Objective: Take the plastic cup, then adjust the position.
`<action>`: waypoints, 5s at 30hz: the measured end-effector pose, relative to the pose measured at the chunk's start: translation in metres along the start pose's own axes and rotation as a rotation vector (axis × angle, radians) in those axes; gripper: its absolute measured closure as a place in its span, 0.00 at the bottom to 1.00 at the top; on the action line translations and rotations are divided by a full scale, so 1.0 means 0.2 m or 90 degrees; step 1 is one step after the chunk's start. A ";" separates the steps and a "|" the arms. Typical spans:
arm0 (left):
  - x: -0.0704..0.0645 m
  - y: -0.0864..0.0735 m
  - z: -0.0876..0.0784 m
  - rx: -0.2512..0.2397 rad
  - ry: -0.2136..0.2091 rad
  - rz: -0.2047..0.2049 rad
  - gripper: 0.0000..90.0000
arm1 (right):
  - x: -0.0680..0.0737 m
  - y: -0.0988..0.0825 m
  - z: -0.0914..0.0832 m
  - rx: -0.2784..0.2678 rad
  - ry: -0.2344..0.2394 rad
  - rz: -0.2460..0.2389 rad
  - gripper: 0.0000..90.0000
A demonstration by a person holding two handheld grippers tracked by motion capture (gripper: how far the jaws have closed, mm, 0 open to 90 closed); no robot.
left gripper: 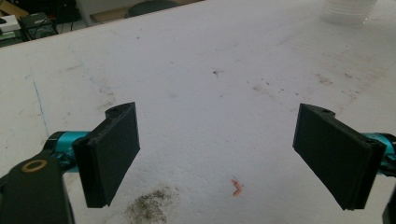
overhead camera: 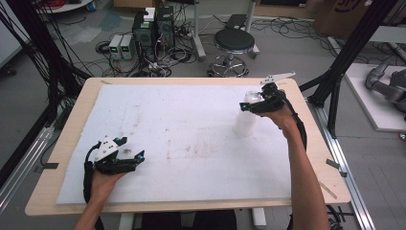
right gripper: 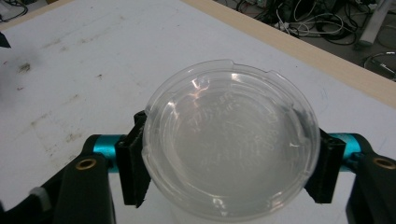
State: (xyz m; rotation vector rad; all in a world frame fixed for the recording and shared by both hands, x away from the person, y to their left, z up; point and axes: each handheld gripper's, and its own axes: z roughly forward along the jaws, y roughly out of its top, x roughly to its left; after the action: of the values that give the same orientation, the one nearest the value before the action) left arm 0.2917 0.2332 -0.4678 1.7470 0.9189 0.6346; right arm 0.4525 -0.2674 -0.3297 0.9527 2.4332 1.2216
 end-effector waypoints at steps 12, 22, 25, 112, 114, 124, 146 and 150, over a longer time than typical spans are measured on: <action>0.00 0.00 0.00 0.001 -0.001 0.000 0.16 | 0.01 0.00 0.00 0.006 -0.003 0.002 0.40; 0.00 0.00 0.00 0.002 0.000 0.001 0.16 | 0.01 0.01 -0.01 0.002 -0.007 -0.001 0.41; 0.00 0.00 0.00 0.003 0.000 0.002 0.16 | 0.01 0.02 -0.02 -0.003 -0.009 -0.001 0.41; 0.00 0.00 0.00 0.001 -0.005 0.003 0.16 | 0.85 -0.18 0.13 -0.242 0.319 -0.114 0.46; 0.00 0.00 0.00 -0.002 -0.006 0.006 0.16 | 0.85 -0.18 0.13 -0.242 0.317 -0.111 0.46; 0.00 0.00 0.00 -0.003 -0.007 0.005 0.16 | 0.83 -0.18 0.14 -0.240 0.314 -0.106 0.46; 0.06 0.20 -0.12 -0.074 -0.203 0.060 0.16 | 0.79 -0.16 0.12 -0.251 0.322 -0.115 0.46; 0.06 0.29 -0.11 -0.066 -0.266 0.090 0.16 | 0.79 -0.15 0.12 -0.259 0.334 -0.113 0.46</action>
State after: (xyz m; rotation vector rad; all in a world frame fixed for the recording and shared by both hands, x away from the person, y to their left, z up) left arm 0.2974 0.2445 -0.4059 1.7705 0.4685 0.3761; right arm 0.3317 -0.1630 -0.3587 0.3184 2.3933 1.9869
